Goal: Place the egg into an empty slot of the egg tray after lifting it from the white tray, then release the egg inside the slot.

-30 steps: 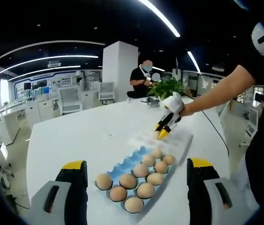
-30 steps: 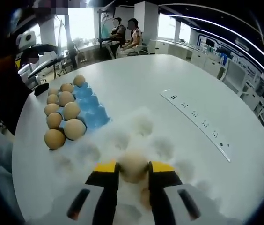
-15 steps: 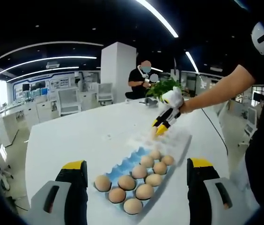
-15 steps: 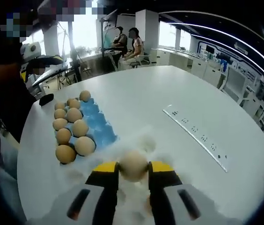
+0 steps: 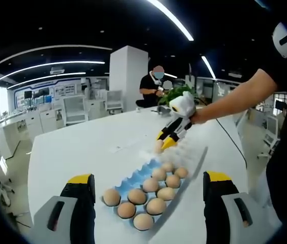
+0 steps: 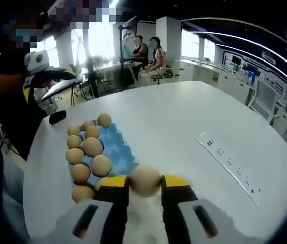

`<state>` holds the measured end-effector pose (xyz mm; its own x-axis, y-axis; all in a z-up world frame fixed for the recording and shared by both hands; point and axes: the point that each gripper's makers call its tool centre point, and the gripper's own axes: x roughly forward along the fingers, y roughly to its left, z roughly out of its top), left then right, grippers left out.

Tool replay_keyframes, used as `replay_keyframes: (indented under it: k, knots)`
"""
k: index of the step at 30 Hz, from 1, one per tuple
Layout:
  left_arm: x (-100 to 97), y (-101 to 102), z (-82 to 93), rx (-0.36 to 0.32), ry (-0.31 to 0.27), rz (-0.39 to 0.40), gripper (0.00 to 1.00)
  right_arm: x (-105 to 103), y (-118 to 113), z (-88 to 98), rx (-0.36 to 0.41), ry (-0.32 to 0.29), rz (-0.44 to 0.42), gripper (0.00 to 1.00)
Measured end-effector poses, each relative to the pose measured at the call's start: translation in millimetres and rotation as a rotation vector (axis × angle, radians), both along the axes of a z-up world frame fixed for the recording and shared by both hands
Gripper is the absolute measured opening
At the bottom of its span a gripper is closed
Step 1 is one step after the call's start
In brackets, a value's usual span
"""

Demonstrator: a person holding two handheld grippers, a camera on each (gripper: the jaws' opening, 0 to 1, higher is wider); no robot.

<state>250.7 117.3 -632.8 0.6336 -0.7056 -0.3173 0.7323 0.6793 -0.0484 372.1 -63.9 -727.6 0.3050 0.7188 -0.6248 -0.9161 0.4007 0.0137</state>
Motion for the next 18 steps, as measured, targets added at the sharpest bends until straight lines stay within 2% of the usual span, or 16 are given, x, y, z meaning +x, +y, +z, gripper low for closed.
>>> replay_keyframes:
  k: [18]
  knots:
    - [-4.5,17.4,-0.3,-0.009,0.006,0.041,0.90,-9.4,102.6,0.2,0.045,0.014,0.144,0.26]
